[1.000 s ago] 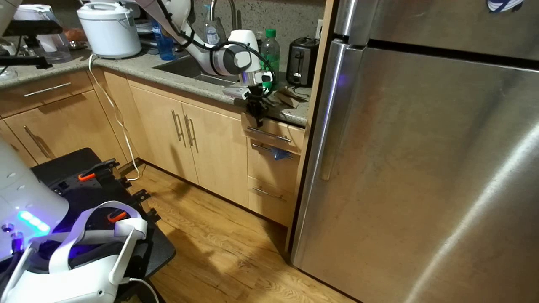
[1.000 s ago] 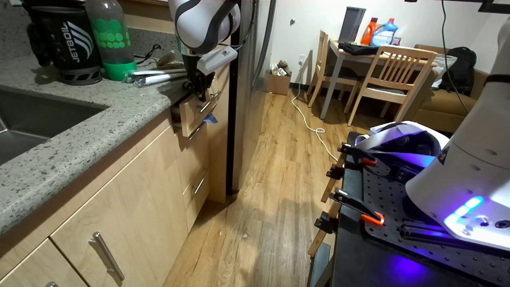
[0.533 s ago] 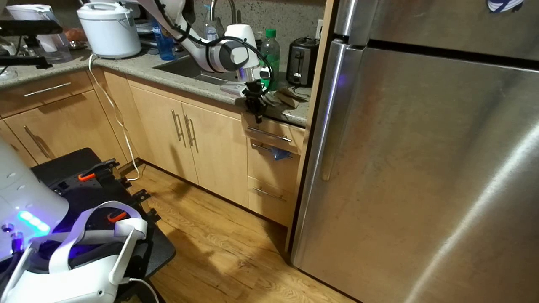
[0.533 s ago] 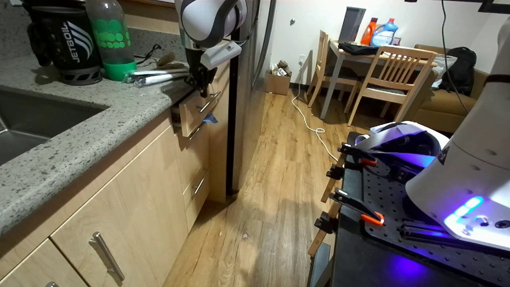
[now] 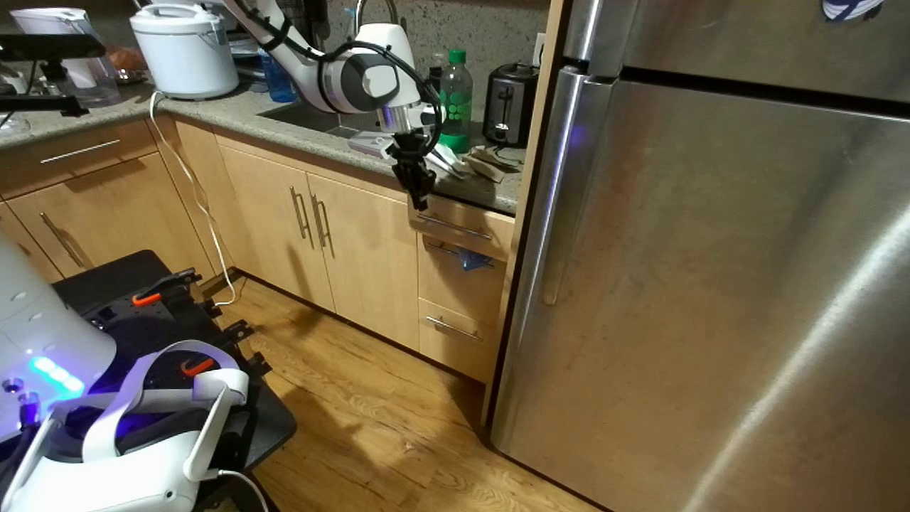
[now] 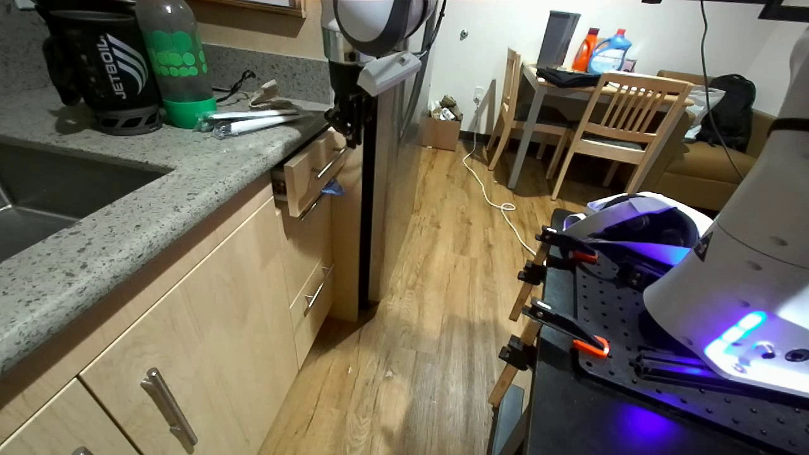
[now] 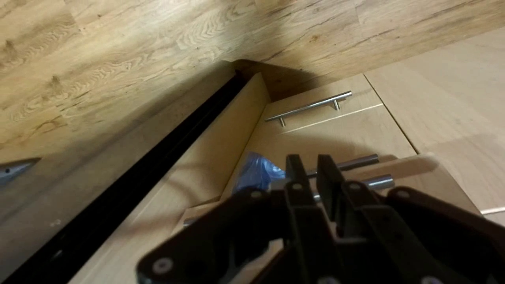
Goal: Close the open drawer
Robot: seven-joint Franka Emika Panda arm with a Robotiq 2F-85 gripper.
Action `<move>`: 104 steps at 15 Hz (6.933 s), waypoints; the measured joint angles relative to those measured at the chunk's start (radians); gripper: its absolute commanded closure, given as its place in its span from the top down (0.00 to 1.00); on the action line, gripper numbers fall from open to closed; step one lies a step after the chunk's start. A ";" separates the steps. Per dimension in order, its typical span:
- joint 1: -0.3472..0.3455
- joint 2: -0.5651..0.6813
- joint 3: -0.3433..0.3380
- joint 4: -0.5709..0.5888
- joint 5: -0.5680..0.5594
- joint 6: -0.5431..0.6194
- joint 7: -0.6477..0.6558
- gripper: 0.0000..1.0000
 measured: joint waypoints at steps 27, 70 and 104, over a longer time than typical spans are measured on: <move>-0.049 -0.376 0.014 -0.387 -0.290 0.119 0.079 0.71; 0.296 0.358 -0.408 0.034 -0.149 0.664 0.348 0.00; 0.216 0.208 -0.300 -0.128 0.150 0.562 -0.145 0.87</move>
